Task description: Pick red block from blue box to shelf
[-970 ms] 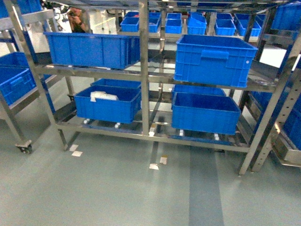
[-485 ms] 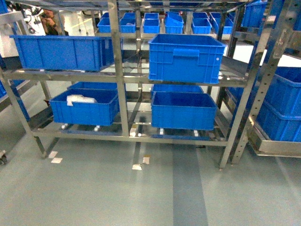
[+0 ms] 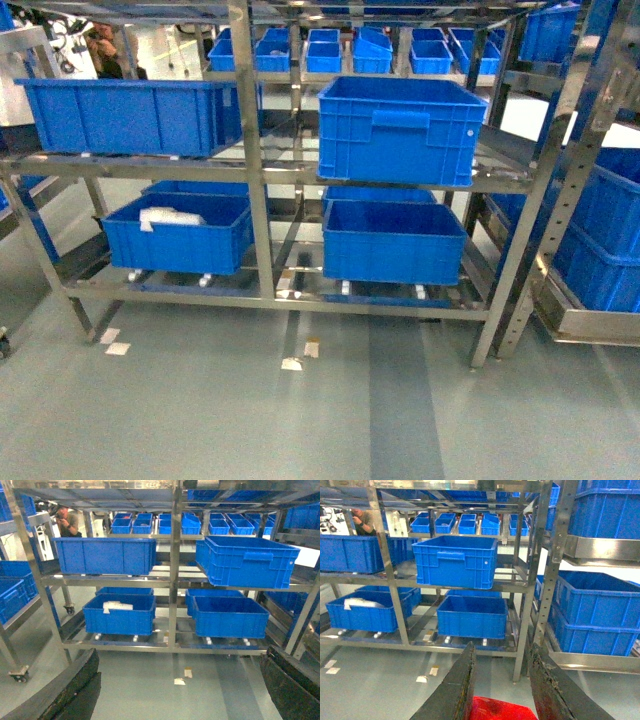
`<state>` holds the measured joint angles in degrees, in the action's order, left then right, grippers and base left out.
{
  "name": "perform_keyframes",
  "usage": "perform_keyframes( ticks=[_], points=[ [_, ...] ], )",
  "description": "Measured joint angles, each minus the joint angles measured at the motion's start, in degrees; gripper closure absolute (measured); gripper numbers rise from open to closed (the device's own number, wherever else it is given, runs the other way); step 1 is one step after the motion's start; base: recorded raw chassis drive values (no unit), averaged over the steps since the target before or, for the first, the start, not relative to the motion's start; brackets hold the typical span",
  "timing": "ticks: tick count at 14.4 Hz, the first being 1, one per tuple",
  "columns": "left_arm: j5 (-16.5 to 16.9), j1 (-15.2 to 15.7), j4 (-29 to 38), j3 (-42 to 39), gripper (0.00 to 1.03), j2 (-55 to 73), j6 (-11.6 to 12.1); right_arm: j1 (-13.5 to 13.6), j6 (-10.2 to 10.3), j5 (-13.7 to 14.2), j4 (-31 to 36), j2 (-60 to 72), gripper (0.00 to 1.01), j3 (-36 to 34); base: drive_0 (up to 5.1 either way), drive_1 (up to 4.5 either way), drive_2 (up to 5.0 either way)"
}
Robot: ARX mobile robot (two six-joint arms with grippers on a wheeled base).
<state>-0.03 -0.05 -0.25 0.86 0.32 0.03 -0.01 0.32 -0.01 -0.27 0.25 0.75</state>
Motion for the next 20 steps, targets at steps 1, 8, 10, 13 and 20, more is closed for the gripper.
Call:
perform_keyframes(
  ticks=[1, 8, 10, 13, 20],
  points=[
    [0.0, 0.0, 0.0, 0.0, 0.05, 0.0, 0.0, 0.0, 0.0, 0.0, 0.0, 0.0, 0.74, 0.0, 0.0, 3.93, -4.0],
    [0.0, 0.0, 0.0, 0.0, 0.05, 0.0, 0.0, 0.0, 0.0, 0.0, 0.0, 0.0, 0.74, 0.0, -0.4, 3.95, -3.7],
    [0.0, 0.0, 0.0, 0.0, 0.05, 0.0, 0.0, 0.0, 0.0, 0.0, 0.0, 0.0, 0.74, 0.0, -3.4, 4.93, -1.2],
    [0.0, 0.0, 0.0, 0.0, 0.05, 0.0, 0.0, 0.0, 0.0, 0.0, -0.2, 0.0, 0.74, 0.0, -1.8, 4.69, -2.9],
    [0.0, 0.0, 0.1, 0.0, 0.05, 0.0, 0.0, 0.0, 0.0, 0.0, 0.1, 0.0, 0.74, 0.0, -0.1, 4.11, -4.3]
  ],
)
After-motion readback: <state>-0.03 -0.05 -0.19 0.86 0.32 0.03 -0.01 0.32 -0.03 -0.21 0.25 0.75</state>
